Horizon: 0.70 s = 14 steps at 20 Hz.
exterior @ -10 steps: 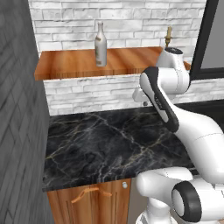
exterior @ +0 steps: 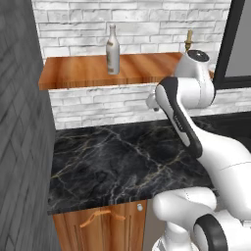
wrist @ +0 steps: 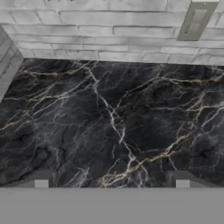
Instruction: Get the candle and the liquor from the cabinet and move them to the dining counter.
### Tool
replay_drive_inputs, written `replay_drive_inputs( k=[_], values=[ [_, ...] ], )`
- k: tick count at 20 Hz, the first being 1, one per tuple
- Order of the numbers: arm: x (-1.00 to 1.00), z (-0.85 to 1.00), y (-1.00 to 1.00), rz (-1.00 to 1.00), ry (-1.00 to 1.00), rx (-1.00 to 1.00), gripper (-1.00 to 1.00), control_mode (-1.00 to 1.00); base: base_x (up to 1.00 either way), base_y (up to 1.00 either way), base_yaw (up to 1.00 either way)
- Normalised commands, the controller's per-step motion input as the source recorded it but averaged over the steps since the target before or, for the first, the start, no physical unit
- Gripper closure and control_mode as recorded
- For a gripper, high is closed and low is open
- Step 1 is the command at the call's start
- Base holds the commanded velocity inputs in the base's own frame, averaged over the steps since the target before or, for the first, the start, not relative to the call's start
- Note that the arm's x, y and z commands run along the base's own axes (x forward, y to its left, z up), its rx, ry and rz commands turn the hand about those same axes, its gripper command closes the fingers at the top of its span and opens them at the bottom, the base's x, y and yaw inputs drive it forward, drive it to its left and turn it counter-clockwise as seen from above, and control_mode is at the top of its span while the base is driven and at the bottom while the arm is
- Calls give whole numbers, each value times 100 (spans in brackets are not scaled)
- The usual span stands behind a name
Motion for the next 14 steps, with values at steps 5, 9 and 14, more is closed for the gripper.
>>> replay_drive_inputs(
  k=[5, 9, 14],
  values=[
    [-13, 81, 31, 0, -39, 0, -100, -100, 0, 0, 0],
    [-21, 66, 32, 1, -32, 0, -100, -100, 0, 0, 0],
    [-19, 80, 18, 1, -31, 0, -100, -100, 0, 0, 0]
  ],
)
